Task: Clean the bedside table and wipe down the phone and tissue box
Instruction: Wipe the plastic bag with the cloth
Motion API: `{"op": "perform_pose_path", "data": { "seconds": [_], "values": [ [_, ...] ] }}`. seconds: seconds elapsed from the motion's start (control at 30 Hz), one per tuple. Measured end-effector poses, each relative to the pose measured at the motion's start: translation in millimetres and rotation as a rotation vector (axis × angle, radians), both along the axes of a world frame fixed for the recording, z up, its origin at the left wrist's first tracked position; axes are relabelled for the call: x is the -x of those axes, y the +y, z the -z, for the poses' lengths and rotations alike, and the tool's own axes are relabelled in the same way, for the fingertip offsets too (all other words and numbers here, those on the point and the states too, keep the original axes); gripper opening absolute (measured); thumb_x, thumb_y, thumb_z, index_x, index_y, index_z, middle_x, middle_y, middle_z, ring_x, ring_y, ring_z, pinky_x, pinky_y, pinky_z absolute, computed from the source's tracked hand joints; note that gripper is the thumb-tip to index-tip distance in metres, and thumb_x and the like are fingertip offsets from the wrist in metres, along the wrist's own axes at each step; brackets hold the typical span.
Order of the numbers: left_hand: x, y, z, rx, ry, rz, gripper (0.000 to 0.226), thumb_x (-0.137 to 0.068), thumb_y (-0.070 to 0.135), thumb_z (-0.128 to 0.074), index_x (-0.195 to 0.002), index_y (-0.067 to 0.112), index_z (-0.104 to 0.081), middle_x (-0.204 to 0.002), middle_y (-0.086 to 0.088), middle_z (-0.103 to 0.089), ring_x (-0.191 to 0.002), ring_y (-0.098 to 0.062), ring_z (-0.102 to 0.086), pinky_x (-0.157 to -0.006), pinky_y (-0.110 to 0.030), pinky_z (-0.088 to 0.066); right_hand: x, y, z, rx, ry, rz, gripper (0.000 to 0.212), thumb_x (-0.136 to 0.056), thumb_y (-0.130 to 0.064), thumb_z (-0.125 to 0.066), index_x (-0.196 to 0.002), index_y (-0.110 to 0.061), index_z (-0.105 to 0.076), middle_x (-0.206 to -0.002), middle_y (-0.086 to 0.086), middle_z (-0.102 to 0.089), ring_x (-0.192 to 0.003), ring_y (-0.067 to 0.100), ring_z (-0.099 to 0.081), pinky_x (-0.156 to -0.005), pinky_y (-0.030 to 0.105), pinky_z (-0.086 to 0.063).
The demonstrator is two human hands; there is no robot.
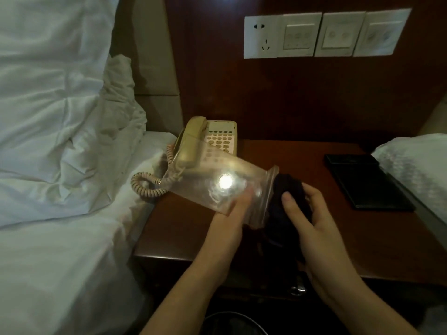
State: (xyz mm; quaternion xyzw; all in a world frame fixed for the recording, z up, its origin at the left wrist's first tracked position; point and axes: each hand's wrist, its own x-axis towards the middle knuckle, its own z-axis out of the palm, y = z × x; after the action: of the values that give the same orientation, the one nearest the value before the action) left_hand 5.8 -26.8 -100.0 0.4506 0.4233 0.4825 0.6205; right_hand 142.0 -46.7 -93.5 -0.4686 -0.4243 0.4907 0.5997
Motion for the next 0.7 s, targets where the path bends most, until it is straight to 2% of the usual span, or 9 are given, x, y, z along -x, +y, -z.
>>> {"op": "perform_pose_path", "data": {
  "seconds": [0.1,0.23,0.37,0.47,0.57,0.7],
  "values": [
    [-2.9,-1.9,-0.4,-0.009,-0.003,0.051,0.041,-0.086,0.038,-0.070,-0.124,0.026,-0.071,-0.121,0.000,-0.074,-0.115,-0.016,-0.069,-0.100,-0.034,-0.054,3.1,-0.4,1.1,0.051,0.077,-0.066,0.037,-0.080,-0.040,-0.067,-0.117,-0.042,-0.059,-0.101,-0.016,-0.071,-0.093,0.010,-0.072,-0.069,0.028,-0.059],
    [-3.6,-3.8,0.4,0.024,-0.049,0.073,0.040,-0.089,0.034,-0.065,-0.128,0.026,-0.070,-0.124,0.002,-0.073,-0.118,-0.015,-0.067,-0.099,-0.032,-0.053,7.7,-1.2,2.7,0.068,0.082,-0.008,0.048,-0.070,-0.040,-0.074,-0.115,-0.039,-0.059,-0.106,-0.008,-0.072,-0.092,0.011,-0.073,-0.069,0.028,-0.059],
    [-8.7,-7.7,2.8,0.121,-0.166,0.151,0.042,-0.091,0.042,-0.063,-0.130,0.025,-0.070,-0.130,-0.005,-0.070,-0.123,-0.021,-0.065,-0.106,-0.042,-0.047,3.6,5.6,-4.8,0.053,0.119,0.083,0.060,-0.068,-0.039,-0.076,-0.124,-0.039,-0.055,-0.109,-0.010,-0.069,-0.090,0.007,-0.072,-0.066,0.026,-0.059],
    [-11.9,-8.8,3.9,0.208,-0.243,0.159,0.048,-0.088,0.044,-0.065,-0.130,0.022,-0.069,-0.129,-0.010,-0.070,-0.120,-0.024,-0.067,-0.105,-0.043,-0.048,0.7,7.6,-6.1,0.068,0.098,-0.042,0.055,-0.072,-0.036,-0.074,-0.124,-0.032,-0.061,-0.110,-0.006,-0.073,-0.098,0.012,-0.072,-0.076,0.031,-0.060],
    [-11.7,-5.5,5.6,0.200,-0.204,0.096,0.051,-0.084,0.051,-0.073,-0.127,0.026,-0.070,-0.125,-0.008,-0.072,-0.117,-0.025,-0.069,-0.102,-0.045,-0.051,-3.2,8.3,-9.1,0.071,0.060,-0.095,0.054,-0.072,-0.031,-0.076,-0.125,-0.029,-0.062,-0.110,-0.004,-0.074,-0.100,0.016,-0.072,-0.087,0.041,-0.059],
    [-13.5,-4.8,4.7,0.245,-0.186,0.027,0.082,-0.069,0.068,-0.081,-0.136,0.026,-0.061,-0.127,-0.004,-0.072,-0.116,-0.021,-0.069,-0.105,-0.044,-0.050,-12.5,12.2,-15.7,0.029,0.085,-0.019,0.072,-0.060,-0.034,-0.081,-0.129,-0.030,-0.060,-0.114,-0.004,-0.072,-0.101,0.017,-0.071,-0.087,0.045,-0.059]
  ]
}}
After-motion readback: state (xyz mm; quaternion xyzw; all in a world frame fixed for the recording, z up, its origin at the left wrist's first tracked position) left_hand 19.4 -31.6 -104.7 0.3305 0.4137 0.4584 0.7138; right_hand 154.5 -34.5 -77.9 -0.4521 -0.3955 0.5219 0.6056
